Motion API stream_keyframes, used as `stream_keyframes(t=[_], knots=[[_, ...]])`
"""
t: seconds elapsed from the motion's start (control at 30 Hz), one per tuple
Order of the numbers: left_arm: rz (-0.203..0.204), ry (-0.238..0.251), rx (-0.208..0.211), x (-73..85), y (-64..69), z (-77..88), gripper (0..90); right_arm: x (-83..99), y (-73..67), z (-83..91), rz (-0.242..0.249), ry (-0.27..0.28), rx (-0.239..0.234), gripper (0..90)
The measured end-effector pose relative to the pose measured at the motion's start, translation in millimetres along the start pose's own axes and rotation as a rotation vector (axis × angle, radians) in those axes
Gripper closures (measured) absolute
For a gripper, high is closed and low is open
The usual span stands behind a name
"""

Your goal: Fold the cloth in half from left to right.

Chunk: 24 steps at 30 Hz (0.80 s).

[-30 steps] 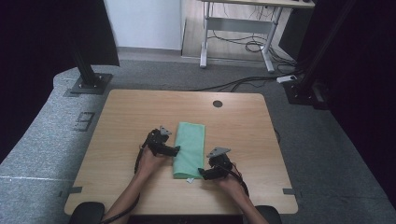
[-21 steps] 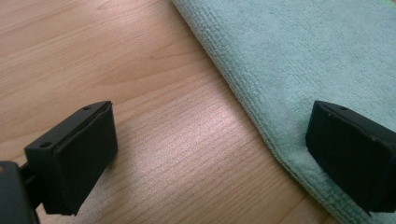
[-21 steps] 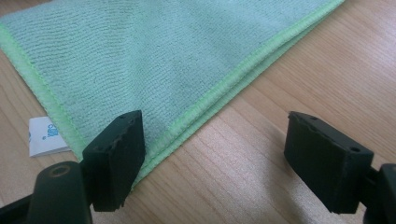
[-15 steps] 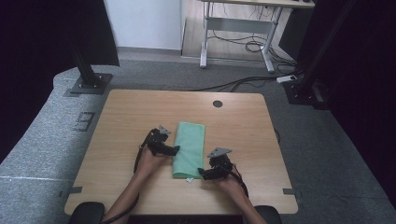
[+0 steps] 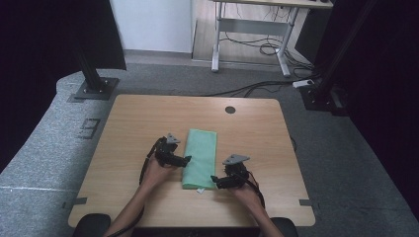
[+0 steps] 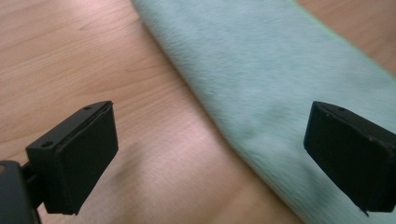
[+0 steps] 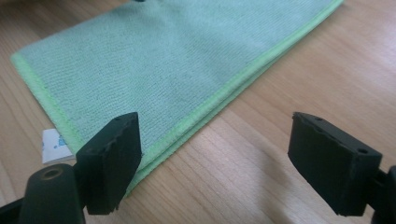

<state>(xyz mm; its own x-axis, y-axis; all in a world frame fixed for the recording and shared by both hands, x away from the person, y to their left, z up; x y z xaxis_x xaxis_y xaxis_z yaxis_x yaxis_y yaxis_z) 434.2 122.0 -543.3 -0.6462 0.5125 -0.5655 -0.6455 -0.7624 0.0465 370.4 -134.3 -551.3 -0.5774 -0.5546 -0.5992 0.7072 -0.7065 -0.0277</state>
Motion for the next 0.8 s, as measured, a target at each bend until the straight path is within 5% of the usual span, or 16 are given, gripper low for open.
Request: stream_keyframes(t=[0.3, 0.8], knots=[[-0.038, -0.001, 0.01, 24.8, 11.1, 27.4, 1.8, 3.4, 8.7, 17.7, 0.003, 0.004, 0.014, 13.2], [-0.039, -0.013, -0.033, 68.6, 14.6, 50.4, 0.9, 23.2, 19.1, 27.5, -0.014, -0.027, 0.046, 2.5]])
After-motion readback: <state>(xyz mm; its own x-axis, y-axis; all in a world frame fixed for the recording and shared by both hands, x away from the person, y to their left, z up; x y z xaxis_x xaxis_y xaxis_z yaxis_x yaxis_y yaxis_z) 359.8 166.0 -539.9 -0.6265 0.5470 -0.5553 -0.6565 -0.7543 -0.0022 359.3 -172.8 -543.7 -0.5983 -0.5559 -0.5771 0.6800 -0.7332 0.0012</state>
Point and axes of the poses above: each handheld gripper's, and its own axes: z roughly backward along the jaws, x roughly out of its underside, y roughly to its right, the point moved 2 cm from there along -z, roughly forward along the jaws, and after that the axes turned 11 degrees about -y, right-handed, at the moved point
